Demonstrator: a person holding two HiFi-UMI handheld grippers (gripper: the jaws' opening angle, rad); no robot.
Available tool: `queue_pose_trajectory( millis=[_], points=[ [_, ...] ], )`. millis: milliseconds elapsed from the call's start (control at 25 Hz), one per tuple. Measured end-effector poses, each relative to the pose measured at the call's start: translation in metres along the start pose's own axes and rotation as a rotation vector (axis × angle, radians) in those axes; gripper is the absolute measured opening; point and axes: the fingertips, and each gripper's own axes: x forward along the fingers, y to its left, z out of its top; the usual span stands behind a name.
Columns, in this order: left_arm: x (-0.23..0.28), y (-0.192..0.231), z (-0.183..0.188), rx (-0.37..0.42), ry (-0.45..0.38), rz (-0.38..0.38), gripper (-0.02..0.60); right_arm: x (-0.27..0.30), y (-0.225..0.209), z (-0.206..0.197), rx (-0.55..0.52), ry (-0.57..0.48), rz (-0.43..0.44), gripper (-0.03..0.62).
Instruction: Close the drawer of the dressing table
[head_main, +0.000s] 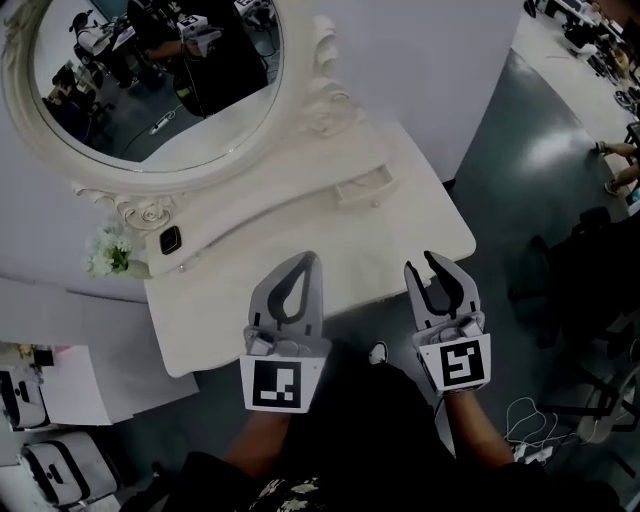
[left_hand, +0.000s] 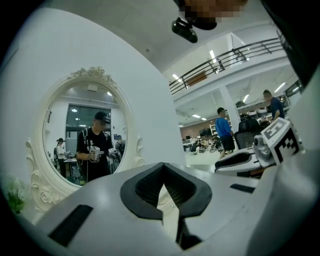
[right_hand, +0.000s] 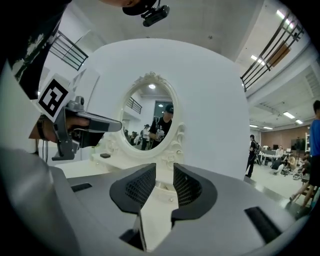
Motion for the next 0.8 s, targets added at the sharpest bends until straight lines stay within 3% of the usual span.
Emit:
queue_pose_trajectory(
  millis=[440, 800],
  points=[
    [0.046, -0.014, -0.069, -0.036, 0.140, -0.105, 0.003, 0.058, -0.011, -0.067, 0.069, 0.091, 0.017, 0.118],
    [0.076, 0.006, -0.112, -0.120, 0.214, -0.129, 0.003, 0.095, -0.012, -0.107, 0.093, 0.181, 0.012, 0.130]
  ],
)
